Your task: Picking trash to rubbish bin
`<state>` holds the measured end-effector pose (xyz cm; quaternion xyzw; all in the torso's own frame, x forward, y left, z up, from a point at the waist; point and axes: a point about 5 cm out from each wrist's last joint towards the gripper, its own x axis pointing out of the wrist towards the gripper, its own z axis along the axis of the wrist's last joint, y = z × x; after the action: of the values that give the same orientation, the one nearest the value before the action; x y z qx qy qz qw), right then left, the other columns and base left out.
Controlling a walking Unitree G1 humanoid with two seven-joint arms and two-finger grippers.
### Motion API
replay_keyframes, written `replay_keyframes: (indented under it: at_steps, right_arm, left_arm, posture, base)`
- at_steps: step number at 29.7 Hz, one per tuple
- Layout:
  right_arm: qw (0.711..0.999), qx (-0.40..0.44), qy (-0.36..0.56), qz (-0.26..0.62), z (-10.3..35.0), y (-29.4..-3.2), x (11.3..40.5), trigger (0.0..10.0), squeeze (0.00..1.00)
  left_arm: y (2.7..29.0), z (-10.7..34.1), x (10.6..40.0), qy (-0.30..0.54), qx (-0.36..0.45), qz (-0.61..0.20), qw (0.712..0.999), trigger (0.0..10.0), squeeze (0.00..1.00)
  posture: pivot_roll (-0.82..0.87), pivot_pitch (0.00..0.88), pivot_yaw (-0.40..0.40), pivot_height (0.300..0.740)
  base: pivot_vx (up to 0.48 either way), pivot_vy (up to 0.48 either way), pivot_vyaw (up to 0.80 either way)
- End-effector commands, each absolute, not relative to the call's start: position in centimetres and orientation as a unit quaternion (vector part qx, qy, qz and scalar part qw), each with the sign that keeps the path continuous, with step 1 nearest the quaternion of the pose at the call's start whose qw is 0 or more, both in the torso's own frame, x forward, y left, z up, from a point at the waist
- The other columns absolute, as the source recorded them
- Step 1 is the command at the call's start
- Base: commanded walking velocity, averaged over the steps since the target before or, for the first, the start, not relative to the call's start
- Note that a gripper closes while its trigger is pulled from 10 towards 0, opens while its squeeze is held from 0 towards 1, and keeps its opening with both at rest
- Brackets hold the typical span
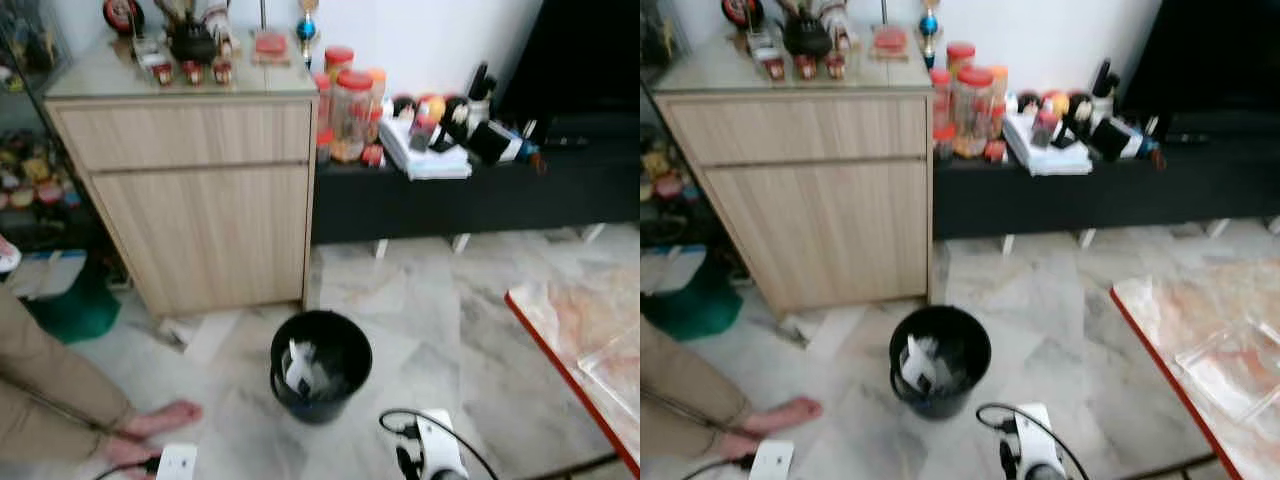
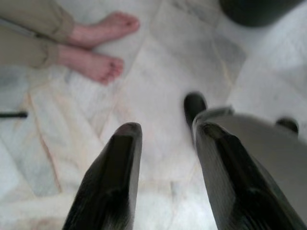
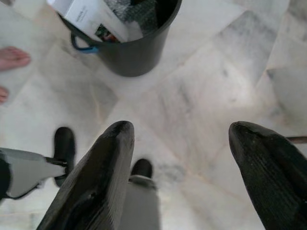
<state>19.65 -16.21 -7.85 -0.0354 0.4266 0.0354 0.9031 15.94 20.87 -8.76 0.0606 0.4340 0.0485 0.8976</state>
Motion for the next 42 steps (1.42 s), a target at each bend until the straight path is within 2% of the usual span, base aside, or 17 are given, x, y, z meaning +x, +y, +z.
replay_keyframes:
  at_steps: [1, 5, 35, 41, 42]
  right_arm:
    - [0.901, -0.039, 0.43, 0.033, -8.0, -16.6, 19.4, 10.0, 0.0]
    - [0.902, -0.039, 0.428, 0.033, -7.9, -16.6, 19.5, 10.0, 0.0]
    - [0.908, -0.047, 0.413, 0.053, -7.7, -15.9, 19.9, 10.0, 0.0]
    - [0.926, -0.047, 0.367, 0.068, -6.6, -15.3, 21.4, 10.0, 0.0]
    - [0.937, -0.045, 0.337, 0.078, -5.8, -14.9, 22.5, 10.0, 0.0]
  left_arm:
    - [20.7, -9.0, 15.5, 0.441, 0.059, 0.045, 0.895, 10.0, 0.0]
    - [20.6, -9.0, 15.5, 0.441, 0.059, 0.045, 0.895, 10.0, 0.0]
    - [20.4, -9.0, 15.5, 0.435, 0.074, 0.039, 0.896, 10.0, 0.0]
    - [21.1, -7.9, 17.1, 0.38, 0.096, 0.067, 0.917, 10.0, 0.0]
    - [21.5, -6.9, 18.3, 0.338, 0.093, 0.089, 0.932, 10.0, 0.0]
  posture:
    - [-0.02, 0.048, -0.053, 0.74]
    - [-0.02, 0.048, -0.053, 0.74]
    - [-0.02, 0.0, -0.05, 0.74]
    - [-0.02, 0.0, -0.048, 0.74]
    - [-0.02, 0.0, -0.046, 0.74]
  base:
    - [-0.266, 0.0, 0.0]
    - [-0.264, 0.0, 0.0]
    - [0.0, 0.0, 0.0]
    - [0.0, 0.0, 0.0]
    - [0.0, 0.0, 0.0]
